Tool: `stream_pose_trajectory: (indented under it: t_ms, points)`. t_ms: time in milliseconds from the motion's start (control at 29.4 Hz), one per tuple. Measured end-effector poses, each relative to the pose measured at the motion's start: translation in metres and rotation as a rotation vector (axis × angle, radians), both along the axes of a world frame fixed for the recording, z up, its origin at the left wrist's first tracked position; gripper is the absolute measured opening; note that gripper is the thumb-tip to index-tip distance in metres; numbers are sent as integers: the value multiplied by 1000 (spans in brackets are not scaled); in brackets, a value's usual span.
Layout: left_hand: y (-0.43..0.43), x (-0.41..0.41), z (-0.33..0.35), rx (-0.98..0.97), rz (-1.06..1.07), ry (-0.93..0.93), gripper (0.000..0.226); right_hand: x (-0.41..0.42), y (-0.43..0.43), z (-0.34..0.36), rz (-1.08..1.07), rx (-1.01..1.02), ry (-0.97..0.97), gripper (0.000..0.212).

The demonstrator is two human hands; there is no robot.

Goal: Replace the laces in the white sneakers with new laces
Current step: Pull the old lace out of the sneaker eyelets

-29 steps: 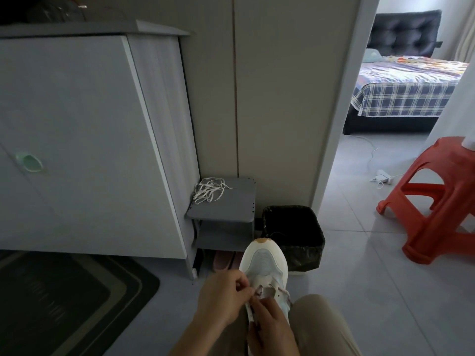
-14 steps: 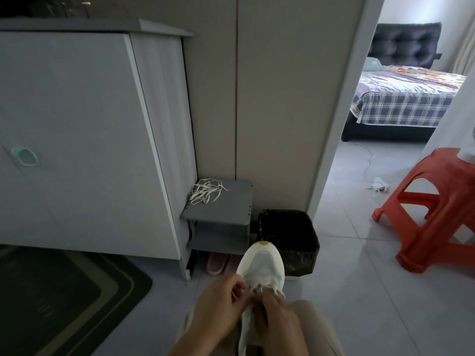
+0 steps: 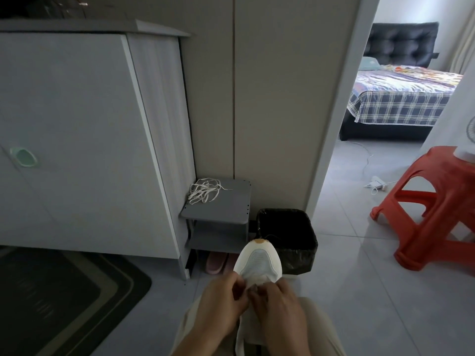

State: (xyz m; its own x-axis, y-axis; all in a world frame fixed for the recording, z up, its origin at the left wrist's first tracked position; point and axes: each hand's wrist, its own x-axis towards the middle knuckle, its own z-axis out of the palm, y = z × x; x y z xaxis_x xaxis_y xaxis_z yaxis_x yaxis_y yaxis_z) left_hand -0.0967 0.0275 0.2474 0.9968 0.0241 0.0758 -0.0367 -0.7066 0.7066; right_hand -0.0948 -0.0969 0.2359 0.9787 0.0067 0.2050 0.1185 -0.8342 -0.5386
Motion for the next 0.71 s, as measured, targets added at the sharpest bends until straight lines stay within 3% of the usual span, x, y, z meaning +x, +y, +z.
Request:
stream_pose_trajectory:
  t_ms: [102,272,374,442,544,715]
  points:
    - [3,-3,-1,-65,-5,19,8,-3,1,-3,15,20,78,15]
    - [4,-7,-4,-94,-2,36,8,-2,-12,6,117,253,199,18]
    - [5,-7,-6,-109,4,27,9,-4,-27,23,169,251,255,8]
    - [5,-6,-7,-136,-18,29,9,3,-37,18,133,223,192,14]
    - [5,-6,-9,-114,-43,18,12,6,-40,12,150,164,333,12]
    - [9,-7,-9,-41,-44,19,11,12,-47,18,229,160,289,14]
